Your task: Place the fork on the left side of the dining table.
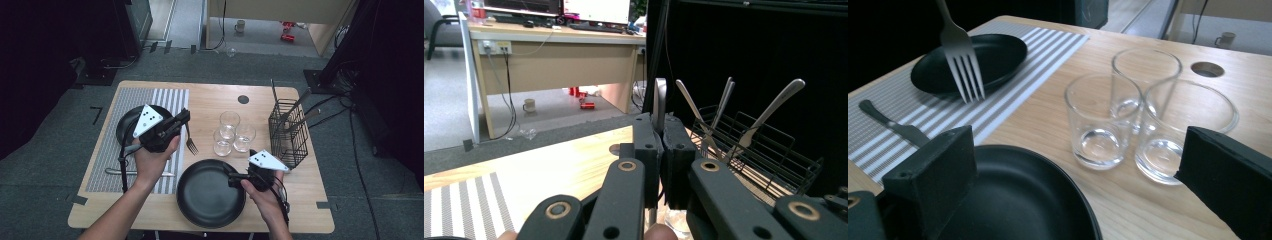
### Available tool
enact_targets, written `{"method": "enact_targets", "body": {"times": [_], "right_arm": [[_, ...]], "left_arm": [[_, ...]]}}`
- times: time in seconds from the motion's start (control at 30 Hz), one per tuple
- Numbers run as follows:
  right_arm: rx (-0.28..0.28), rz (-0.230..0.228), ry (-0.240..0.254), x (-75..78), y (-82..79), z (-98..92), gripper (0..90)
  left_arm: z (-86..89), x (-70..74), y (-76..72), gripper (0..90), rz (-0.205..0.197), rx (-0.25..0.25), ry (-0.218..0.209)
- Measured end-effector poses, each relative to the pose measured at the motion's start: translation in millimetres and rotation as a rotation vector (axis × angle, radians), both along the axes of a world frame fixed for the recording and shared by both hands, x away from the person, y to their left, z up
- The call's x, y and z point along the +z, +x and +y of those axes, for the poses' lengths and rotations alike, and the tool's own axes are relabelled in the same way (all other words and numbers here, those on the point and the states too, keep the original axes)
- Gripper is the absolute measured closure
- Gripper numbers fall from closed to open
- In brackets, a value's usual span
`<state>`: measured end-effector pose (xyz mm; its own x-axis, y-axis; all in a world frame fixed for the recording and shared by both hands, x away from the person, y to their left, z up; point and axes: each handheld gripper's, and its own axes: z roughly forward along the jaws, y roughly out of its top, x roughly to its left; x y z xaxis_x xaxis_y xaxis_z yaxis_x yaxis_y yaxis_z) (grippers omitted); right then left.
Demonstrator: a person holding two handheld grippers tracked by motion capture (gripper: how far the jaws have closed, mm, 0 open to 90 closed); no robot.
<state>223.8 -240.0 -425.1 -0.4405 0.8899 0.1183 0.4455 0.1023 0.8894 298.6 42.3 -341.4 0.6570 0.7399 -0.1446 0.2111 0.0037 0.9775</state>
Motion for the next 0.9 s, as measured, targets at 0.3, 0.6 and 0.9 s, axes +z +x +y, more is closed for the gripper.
{"method": "enact_targets", "body": {"times": [0.3, 0.6, 0.9], "right_arm": [[-0.042, 0.024, 0.001, -12.7, -8.3, -28.3, 1.8], [-0.077, 0.049, 0.002, -29.6, -15.3, -51.1, 1.9], [-0.118, 0.073, -0.005, -44.8, -20.6, -68.9, 2.1]], "left_arm": [[10.3, -3.1, 6.8, 88.3, 0.011, 0.022, -0.010], [25.6, -4.1, 14.0, 88.3, 0.010, 0.080, -0.016], [32.8, -7.7, 20.9, 88.3, 0.012, 0.099, -0.006]]}}
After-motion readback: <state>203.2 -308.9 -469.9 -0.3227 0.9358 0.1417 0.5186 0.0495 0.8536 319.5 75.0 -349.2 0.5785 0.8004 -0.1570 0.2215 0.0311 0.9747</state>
